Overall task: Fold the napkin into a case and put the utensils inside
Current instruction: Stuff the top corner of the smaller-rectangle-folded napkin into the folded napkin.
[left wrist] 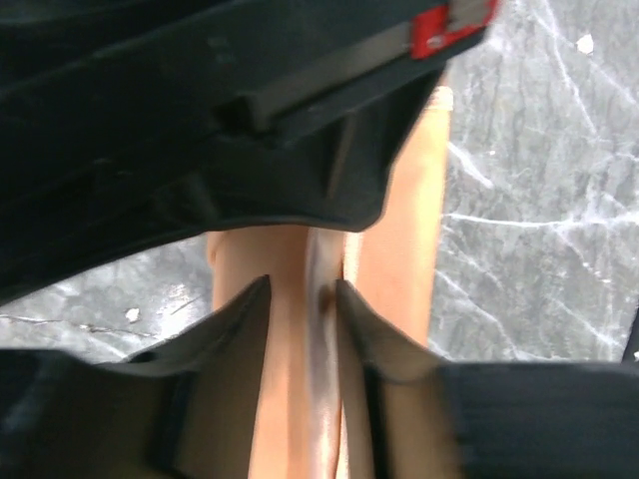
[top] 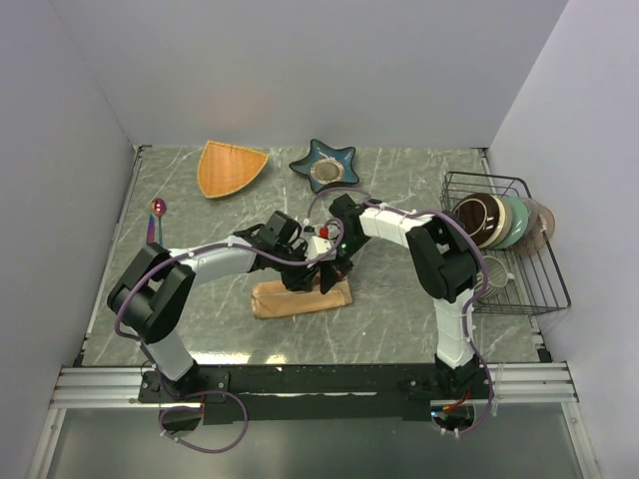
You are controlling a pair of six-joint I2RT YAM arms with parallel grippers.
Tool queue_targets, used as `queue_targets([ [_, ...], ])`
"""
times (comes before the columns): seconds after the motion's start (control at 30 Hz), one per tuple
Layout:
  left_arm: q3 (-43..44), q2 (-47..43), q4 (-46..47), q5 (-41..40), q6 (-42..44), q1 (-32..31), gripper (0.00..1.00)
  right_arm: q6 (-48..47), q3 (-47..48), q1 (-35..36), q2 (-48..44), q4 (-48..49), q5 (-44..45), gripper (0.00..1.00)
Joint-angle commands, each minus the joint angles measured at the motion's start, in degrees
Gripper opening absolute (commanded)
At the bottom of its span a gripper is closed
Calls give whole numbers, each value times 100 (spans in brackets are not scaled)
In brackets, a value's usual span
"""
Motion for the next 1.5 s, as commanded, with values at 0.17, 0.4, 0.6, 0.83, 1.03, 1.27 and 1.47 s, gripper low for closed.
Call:
queue_targets([
  [0.17,-399,-591,490,147,-384,-184,49,120,-148,43,-403,421,-246,0],
  [0.4,-1392,-1621,1720,412,-728,-113,53,103,-87,-19,-324,404,-404,0],
  [0.6,-1350,-1420,1775,192,-789,-122,56,-38,-25,-63,-253,263,-510,0],
  [0.83,-1278,-1358,2115,121,-1473,-122,57,-161,28,-89,-236,140,-510,0],
  [1.03,-1832,-1482,3276,-397,-2834,-175,59,-407,-245,-142,-271,-18,-414,0],
  [1.27,-2237,-1578,4323,-459,-3566,-193,59,-706,-500,-300,-341,-229,-308,0],
  [1.47,-2377,-1648,4455,-353,-3471,-307,58,-953,-526,-432,-499,-669,-395,0],
])
